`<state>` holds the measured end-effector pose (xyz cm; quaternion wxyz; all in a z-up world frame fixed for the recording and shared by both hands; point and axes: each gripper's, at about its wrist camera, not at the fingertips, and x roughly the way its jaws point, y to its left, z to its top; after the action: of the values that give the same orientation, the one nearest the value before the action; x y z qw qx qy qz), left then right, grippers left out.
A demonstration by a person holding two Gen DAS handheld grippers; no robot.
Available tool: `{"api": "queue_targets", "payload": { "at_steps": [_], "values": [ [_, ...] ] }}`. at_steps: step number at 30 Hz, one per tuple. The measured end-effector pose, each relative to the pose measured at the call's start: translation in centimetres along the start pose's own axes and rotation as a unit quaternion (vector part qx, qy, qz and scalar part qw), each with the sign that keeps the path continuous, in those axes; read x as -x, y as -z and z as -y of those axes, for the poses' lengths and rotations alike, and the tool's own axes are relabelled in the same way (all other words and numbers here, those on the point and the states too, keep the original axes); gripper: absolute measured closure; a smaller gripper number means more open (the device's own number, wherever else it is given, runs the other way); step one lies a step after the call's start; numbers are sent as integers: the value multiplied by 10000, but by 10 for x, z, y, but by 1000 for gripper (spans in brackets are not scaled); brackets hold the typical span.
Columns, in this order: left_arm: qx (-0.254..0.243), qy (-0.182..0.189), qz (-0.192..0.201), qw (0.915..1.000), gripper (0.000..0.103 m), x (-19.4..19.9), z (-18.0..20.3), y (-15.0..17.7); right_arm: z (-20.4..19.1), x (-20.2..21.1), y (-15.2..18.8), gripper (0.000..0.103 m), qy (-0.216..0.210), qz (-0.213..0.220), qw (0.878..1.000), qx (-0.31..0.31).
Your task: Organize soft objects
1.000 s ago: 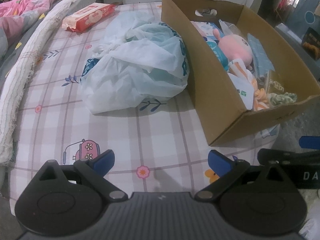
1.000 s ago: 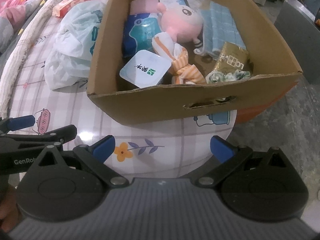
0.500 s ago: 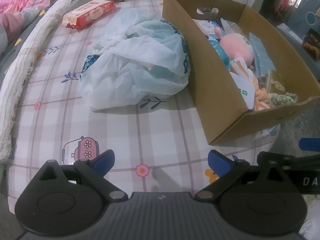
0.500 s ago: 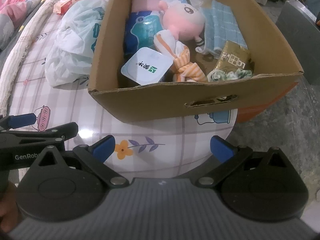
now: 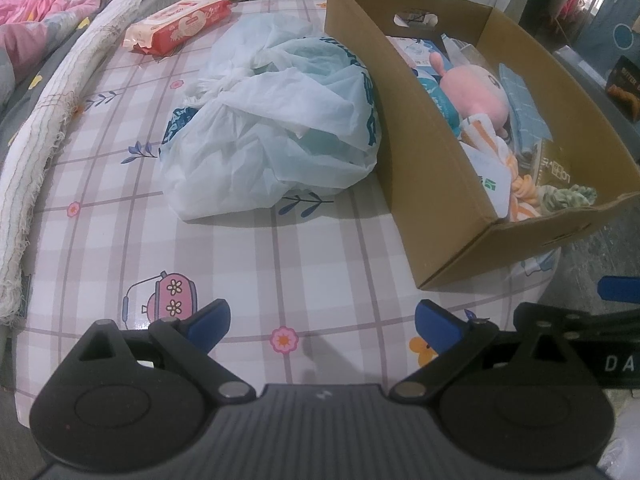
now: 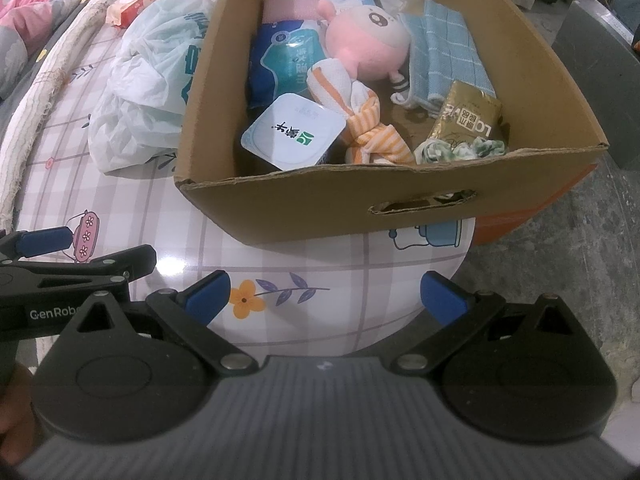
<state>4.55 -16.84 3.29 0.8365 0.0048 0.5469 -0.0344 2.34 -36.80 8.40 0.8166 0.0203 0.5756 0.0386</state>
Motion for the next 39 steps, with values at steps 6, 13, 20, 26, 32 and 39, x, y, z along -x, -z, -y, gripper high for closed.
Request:
{"api": "queue_targets", "payload": {
  "at_steps": [6, 13, 20, 26, 32, 39],
  "values": [
    [-2, 0, -4, 10000, 4, 0, 0, 0, 0, -1, 1, 1, 1, -2, 10000, 3],
    [9, 2, 50, 10000, 4, 1, 0, 0, 0, 1, 0, 1, 24, 48, 10000, 49],
    [55, -5, 121, 9999, 4, 6, -2, -4, -2, 5, -6, 1, 29, 118, 9998, 126],
    [91, -23, 159, 9998, 4, 8, -4, -10, -4, 7, -13, 1, -3, 123, 9998, 170],
    [139, -14, 190, 9997, 4, 9, -7, -15, -7, 8, -21, 1, -1, 134, 9997, 220],
    [170, 6, 252, 9995, 4, 12, -9, -21, -9, 13, -27, 1, 20, 196, 9994, 268]
  ]
}}
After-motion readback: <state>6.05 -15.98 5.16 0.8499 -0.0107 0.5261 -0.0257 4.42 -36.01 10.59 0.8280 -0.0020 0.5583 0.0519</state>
